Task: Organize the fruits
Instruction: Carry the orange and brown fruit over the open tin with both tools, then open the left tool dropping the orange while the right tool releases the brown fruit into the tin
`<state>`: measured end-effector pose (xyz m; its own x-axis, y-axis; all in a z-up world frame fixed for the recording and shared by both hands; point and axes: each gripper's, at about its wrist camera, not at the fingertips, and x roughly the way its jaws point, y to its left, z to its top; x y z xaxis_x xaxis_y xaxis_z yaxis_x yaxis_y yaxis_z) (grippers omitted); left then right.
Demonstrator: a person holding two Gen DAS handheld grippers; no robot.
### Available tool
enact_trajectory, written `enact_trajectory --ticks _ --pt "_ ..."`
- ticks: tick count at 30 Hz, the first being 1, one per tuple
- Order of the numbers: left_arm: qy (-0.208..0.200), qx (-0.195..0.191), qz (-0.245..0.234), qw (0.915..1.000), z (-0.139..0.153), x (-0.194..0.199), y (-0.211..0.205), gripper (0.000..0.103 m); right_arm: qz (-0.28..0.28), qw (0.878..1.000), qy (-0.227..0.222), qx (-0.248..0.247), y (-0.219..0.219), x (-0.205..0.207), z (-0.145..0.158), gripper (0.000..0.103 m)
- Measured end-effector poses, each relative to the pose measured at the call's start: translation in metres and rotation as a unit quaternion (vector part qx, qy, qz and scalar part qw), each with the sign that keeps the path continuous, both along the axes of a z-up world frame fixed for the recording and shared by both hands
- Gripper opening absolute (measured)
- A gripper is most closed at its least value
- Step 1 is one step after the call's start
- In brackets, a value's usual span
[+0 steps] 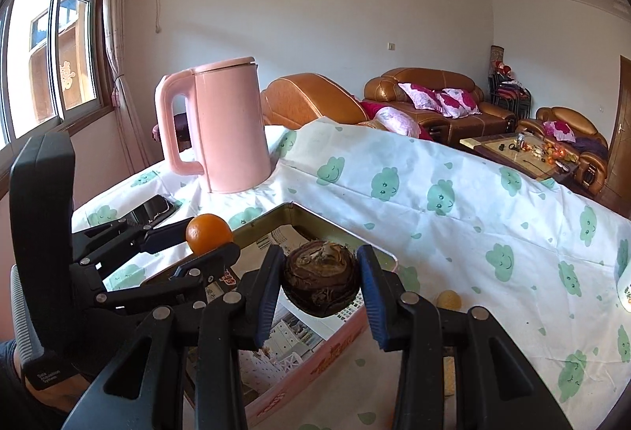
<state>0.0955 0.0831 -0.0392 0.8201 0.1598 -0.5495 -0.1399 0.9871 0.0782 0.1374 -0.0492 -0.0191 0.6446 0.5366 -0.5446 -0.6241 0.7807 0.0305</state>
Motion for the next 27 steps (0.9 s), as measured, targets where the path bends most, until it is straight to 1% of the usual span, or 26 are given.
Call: enact_trajectory --ticks 7,17,20,22,23,24,25,26,27 --pt "0.011 -0.005 -0.001 0.9999 -0.010 0.004 0.006 0.043 0.009 1.000 0.021 -0.015 0.012 0.003 -0.021 0.041" --pt "0.027 -0.009 0.001 0.9996 -0.018 0.008 0.009 0.043 0.014 0.999 0.031 -0.023 0.016 0.004 -0.029 0.041" --pt "0.030 -0.005 0.006 0.9995 -0.018 0.008 0.009 0.045 0.023 0.998 0.045 -0.027 0.017 0.006 -0.033 0.041" --pt "0.032 -0.011 0.013 0.9993 -0.018 0.007 0.012 0.046 0.020 0.998 0.049 -0.031 0.017 0.006 -0.035 0.045" --pt "0.034 -0.016 0.014 0.9992 -0.018 0.006 0.013 0.048 0.011 0.998 0.047 -0.034 0.015 0.006 -0.035 0.052" --pt "0.033 -0.020 0.016 0.9991 -0.017 0.003 0.016 0.053 0.009 0.998 0.047 -0.030 0.012 0.005 -0.035 0.059" --pt "0.029 -0.024 0.020 0.9991 -0.015 0.001 0.017 0.068 0.012 0.999 0.047 -0.022 0.008 0.002 -0.033 0.060" --pt "0.022 -0.027 0.023 0.9991 -0.013 -0.003 0.018 0.081 0.010 0.999 0.046 -0.017 0.003 -0.001 -0.030 0.064" --pt "0.012 -0.028 0.022 0.9993 -0.009 -0.008 0.018 0.086 0.007 0.999 0.040 -0.015 -0.002 -0.005 -0.026 0.067"
